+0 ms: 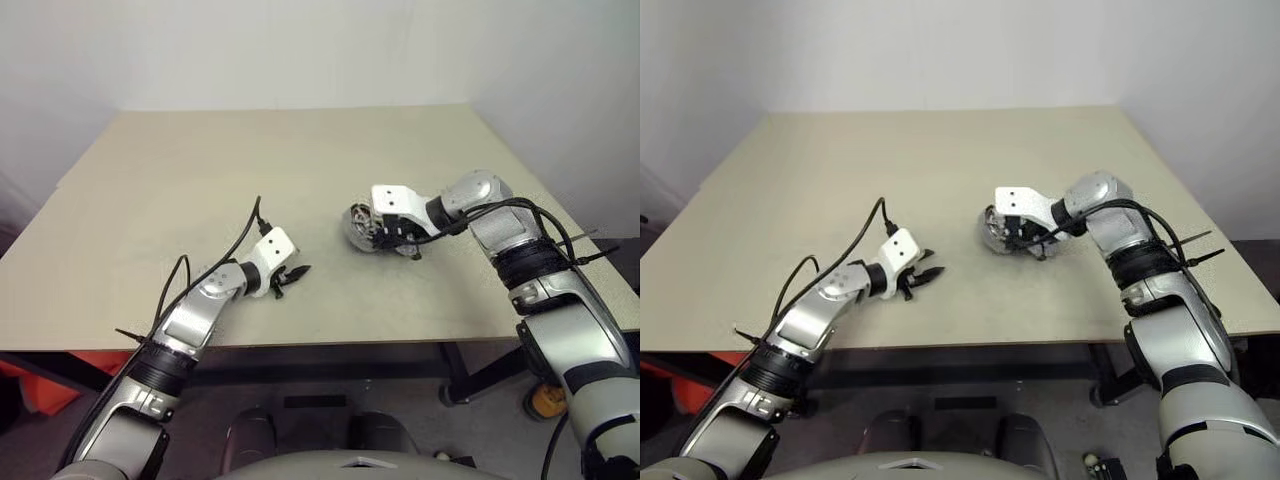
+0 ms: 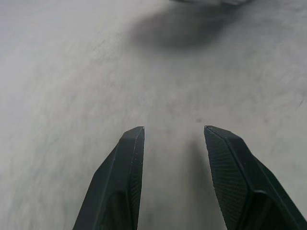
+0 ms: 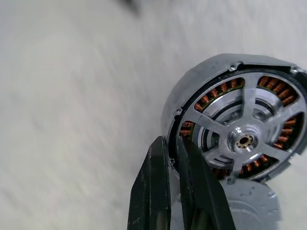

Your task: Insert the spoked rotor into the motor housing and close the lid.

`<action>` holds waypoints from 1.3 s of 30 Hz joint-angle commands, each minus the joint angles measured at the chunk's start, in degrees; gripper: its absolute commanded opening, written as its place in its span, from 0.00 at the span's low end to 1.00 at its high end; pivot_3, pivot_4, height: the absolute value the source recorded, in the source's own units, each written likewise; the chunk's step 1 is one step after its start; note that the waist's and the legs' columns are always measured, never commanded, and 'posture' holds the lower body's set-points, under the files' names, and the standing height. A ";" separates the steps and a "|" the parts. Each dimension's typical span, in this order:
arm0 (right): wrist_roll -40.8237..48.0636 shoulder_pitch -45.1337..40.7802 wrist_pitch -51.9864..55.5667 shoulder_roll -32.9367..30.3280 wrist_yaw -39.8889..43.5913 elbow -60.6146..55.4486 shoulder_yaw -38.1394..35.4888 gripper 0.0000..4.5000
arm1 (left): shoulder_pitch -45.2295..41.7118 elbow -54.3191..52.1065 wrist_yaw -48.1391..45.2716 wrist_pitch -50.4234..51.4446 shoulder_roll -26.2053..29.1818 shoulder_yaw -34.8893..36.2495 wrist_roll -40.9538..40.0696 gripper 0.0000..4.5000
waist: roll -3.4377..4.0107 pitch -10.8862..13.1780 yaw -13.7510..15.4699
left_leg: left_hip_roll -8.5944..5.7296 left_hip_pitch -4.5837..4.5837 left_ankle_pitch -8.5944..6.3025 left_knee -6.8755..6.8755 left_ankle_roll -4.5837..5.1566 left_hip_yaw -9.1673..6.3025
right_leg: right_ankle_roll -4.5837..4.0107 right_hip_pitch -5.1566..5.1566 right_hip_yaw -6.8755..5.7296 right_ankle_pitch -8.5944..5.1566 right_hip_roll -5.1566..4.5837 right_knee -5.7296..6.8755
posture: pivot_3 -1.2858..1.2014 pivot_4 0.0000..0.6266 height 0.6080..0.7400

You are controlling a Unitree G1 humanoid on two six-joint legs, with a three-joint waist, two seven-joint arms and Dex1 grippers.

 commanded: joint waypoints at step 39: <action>14.44 -3.91 38.38 20.94 -25.79 -6.45 -2.90 0.52 | 9.74 -12.89 6.37 5.53 3.60 8.15 -0.36 0.46 | 0.05 0.04 -0.11 | 0.05 0.24 0.25 -0.14 -0.57 -0.03 | -0.01 0.01 0.04 0.00 0.04 0.21 | 0.52 0.00 1.00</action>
